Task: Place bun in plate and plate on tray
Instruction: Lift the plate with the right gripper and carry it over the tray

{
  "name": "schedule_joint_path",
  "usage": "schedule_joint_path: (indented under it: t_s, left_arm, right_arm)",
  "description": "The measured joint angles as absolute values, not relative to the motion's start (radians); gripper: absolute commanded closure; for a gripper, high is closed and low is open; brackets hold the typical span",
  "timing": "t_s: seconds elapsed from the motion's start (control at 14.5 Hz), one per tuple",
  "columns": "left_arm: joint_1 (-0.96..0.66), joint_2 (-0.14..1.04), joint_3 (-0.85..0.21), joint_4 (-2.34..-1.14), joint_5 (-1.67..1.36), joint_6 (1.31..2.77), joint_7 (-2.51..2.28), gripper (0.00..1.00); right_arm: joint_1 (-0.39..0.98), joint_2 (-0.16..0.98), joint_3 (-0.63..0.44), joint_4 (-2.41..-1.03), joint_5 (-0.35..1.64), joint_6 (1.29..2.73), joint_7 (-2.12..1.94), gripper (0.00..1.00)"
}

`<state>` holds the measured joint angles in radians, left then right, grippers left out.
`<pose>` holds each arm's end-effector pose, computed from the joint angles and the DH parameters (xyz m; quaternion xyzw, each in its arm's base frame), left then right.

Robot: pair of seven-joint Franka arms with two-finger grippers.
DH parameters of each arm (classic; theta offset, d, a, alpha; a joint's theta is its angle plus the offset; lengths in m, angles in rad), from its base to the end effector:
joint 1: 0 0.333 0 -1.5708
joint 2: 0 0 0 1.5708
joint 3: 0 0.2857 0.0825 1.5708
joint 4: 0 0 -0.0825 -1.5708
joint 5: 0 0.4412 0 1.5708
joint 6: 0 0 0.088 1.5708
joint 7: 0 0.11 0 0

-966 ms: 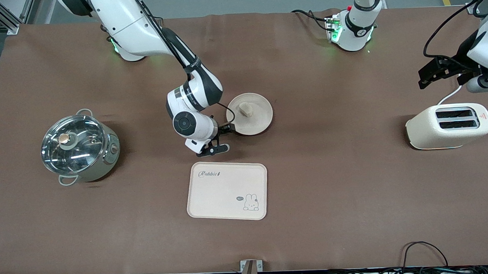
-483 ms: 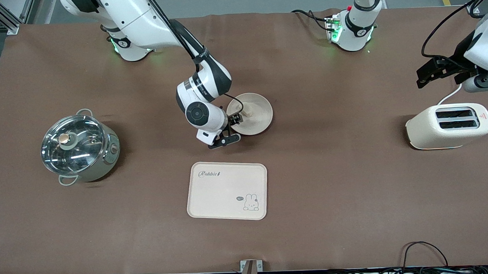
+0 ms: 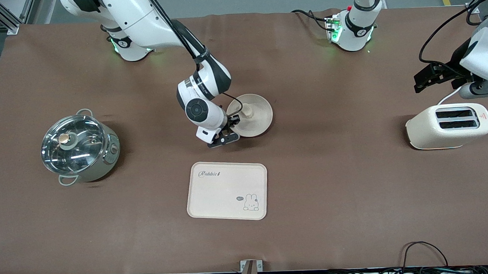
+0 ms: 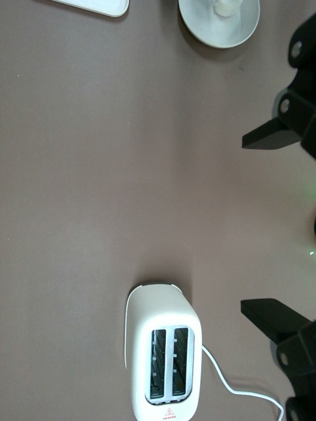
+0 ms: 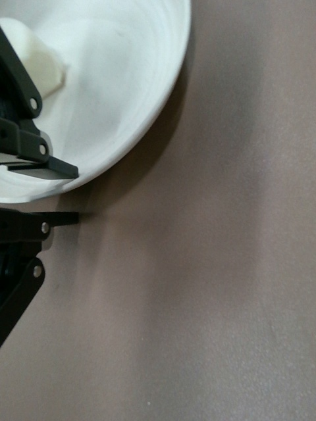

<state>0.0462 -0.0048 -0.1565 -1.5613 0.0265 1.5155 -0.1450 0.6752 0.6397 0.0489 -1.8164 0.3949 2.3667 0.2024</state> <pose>0.6012 -0.0637 0.5944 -0.9995 -0.0178 0.0186 0.0161 0.4898 0.4406 0.1076 -0.9826 -0.1068 0.1052 0.1100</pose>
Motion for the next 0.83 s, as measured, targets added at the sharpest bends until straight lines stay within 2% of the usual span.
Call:
schedule_joint_path:
  t_s: [0.48,0.83]
  left_arm:
    - [0.044,0.009,-0.168,-1.554,0.026,1.526,-0.144,0.00]
    - [0.043,0.007,-0.187,-1.554,0.026,1.525,-0.144,0.00]
  right_arm:
    - [0.654,0.605,0.034,-1.762,0.411,2.329,0.245,0.99]
    - [0.452,0.589,0.019,-1.625,0.410,2.208,0.235,0.99]
